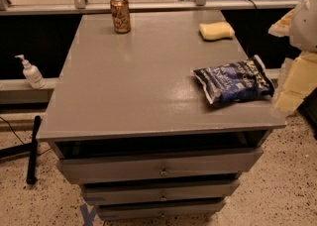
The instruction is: Move orange can near sponge
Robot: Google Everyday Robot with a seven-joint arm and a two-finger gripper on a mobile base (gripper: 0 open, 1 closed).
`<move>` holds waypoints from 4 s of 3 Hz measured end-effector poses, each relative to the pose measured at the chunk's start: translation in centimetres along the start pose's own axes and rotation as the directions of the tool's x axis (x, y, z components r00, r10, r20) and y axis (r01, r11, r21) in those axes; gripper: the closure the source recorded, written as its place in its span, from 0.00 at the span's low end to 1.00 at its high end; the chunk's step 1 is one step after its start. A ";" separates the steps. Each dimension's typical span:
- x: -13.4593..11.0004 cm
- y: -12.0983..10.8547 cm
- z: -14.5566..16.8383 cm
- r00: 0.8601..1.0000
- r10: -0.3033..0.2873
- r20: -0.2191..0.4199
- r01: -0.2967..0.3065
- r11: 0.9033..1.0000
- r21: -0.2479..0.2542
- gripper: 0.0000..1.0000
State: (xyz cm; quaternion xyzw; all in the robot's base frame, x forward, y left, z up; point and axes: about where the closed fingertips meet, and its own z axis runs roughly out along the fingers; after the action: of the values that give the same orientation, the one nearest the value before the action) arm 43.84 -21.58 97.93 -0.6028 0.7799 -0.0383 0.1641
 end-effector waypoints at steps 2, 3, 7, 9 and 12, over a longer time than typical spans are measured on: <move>-0.4 -0.5 0.2 1.000 -0.002 0.028 0.002 1.000 0.014 0.00; -2.7 -2.6 2.3 0.990 -0.008 0.139 0.004 1.000 0.026 0.00; -16.0 -15.6 12.0 0.808 0.039 0.588 -0.116 0.989 0.093 0.00; -22.2 -21.6 16.2 0.703 0.074 0.708 -0.213 0.971 0.110 0.00; -30.9 -29.1 22.4 0.630 0.064 0.774 -0.244 0.962 0.120 0.00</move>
Offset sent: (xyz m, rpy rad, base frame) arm 0.0142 0.0048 -0.0054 0.0541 -0.0306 0.0154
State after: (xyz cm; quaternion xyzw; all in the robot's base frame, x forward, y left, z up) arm 84.38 3.11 90.75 -0.4720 0.6776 0.1503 0.5436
